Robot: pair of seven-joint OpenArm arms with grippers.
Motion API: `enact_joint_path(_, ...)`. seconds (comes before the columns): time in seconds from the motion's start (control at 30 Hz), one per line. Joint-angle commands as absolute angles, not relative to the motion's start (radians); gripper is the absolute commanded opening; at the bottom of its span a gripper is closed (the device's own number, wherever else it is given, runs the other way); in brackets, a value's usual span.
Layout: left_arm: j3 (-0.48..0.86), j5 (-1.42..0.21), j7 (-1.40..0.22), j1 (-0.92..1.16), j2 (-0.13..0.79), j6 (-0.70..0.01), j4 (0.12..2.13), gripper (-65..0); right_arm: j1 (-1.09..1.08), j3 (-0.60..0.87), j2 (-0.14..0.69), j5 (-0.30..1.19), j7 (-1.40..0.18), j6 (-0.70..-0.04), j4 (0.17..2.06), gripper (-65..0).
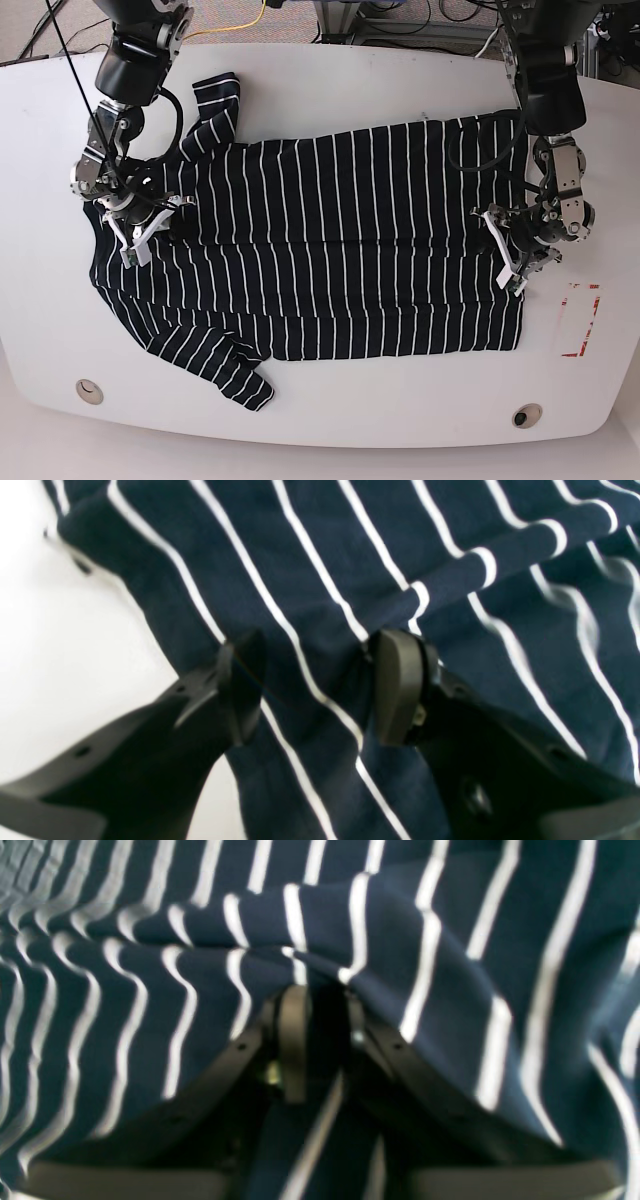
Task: Layout the t-shirt on the table in an organized manner, then fold the t-shirt properly
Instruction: 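Release and move both grippers toward the collar-side corners of the shirt, then grasp the shirt corners and drag them outward to smooth the body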
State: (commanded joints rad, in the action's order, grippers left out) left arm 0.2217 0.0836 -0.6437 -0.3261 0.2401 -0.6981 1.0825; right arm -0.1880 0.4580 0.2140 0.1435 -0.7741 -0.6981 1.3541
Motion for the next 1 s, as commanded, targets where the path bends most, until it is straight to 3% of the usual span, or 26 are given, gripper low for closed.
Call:
enact_joint_path(0.13, 0.22, 0.084, -0.642, -0.332, 0.242, -0.698, 1.082, -33.3, -0.142, 0.461, 0.197, 0.147, -0.878, -0.698, 1.524, -29.6)
enact_joint_path(0.27, 0.22, 0.085, -0.628, -0.34, 0.242, -0.698, 1.082, -33.2, -0.074, 0.495, 0.156, 0.147, -0.923, -0.698, 1.678, -24.4)
enact_joint_path(0.4, 0.219, 0.087, -0.601, -0.346, 0.262, -0.698, 1.078, -33.2, -0.016, 0.57, 0.101, 0.147, -0.967, -0.698, 1.787, -23.9)
enact_joint_path(0.6, 0.186, 0.084, -0.601, -0.351, 0.271, -0.698, 1.09, -33.2, 0.025, 0.659, 0.059, 0.147, -0.977, -0.698, 1.801, -23.9)
enact_joint_path(1.0, 0.191, 0.082, -0.776, -0.337, 0.28, -0.698, 1.388, -33.2, 0.088, 0.768, 0.033, 0.148, -0.977, -0.698, 1.794, -23.9)
